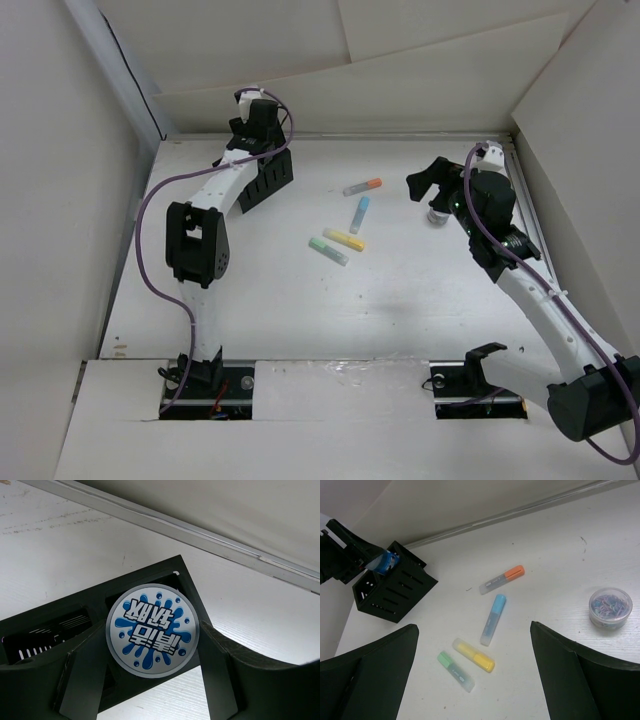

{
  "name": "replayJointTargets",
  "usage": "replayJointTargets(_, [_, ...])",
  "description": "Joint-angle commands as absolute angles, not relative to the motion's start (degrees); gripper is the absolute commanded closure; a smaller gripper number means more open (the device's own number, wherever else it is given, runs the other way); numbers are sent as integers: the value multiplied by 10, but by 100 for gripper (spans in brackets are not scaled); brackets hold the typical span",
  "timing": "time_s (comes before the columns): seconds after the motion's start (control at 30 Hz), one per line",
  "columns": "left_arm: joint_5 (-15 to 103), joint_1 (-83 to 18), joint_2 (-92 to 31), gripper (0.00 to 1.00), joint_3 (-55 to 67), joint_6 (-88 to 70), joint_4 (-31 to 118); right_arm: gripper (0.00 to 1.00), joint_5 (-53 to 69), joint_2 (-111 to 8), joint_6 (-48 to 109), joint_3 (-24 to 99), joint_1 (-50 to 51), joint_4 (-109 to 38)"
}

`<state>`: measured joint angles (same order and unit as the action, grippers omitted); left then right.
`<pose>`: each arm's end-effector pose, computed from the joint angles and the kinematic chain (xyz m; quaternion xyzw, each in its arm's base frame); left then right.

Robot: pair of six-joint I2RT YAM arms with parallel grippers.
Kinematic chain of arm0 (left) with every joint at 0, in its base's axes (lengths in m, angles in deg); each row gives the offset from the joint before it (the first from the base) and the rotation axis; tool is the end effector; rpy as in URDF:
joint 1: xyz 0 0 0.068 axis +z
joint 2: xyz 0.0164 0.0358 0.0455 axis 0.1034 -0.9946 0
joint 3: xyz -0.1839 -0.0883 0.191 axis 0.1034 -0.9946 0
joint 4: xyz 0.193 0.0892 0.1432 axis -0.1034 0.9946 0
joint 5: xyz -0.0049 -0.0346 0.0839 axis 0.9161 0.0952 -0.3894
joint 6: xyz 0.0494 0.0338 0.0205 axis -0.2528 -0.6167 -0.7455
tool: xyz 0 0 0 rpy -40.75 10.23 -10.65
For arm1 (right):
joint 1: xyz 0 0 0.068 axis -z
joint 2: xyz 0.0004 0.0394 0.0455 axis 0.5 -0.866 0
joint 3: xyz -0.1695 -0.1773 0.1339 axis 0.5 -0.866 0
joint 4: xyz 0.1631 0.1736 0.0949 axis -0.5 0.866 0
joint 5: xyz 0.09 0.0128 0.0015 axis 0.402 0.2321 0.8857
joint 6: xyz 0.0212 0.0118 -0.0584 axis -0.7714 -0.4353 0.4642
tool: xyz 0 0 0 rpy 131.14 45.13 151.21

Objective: Sort the stationery into containers
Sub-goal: Place the stationery in the storage box.

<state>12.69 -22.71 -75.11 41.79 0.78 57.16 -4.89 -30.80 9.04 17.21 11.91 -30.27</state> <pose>0.4947 -0.1291 0.3102 -0.1414 0.8139 -0.0150 0.5633 0.2395 0.0735 0.3644 0.0968 0.7651 0.2159 0.5988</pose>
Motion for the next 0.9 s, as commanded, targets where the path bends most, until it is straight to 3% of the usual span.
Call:
replayJointTargets(0.0, [106,-232,-727,45,443,-1,569,0,-41,-307,96,176,114,-330])
replayJointTargets(0.3, [106,-232,-703,30,432,-1,551,0,-41,-301,96,176,114,-330])
replayJointTargets(0.47, [106,-232,-703,27,427,-6,551,0,-46,-296,96,176,114,-330])
replayJointTargets(0.53, [112,-238,-686,32,416,-6,551,0,-46,-296,96,176,114,-330])
replayJointTargets(0.6, [131,-245,-658,51,386,-6,520,0,-52,-290,96,176,114,-330])
replayJointTargets(0.63, [152,-253,-648,54,376,-6,511,0,-52,-290,96,176,114,-330])
replayJointTargets(0.67, [174,-258,-638,55,352,-6,485,10,-52,-283,96,176,114,-330])
replayJointTargets(0.7, [222,-287,-615,55,318,-11,456,52,-70,-276,96,176,114,-330])
replayJointTargets(0.73, [222,-287,-614,55,318,-11,456,53,-71,-276,96,176,114,-330])
replayJointTargets(0.77, [243,-302,-603,55,305,-17,443,69,-87,-268,96,176,114,-330])
replayJointTargets(0.83, [272,-352,-603,55,277,-39,404,88,-102,-256,96,181,114,-330])
replayJointTargets(0.87, [285,-369,-603,55,276,-44,397,88,-110,-256,91,186,114,-317])
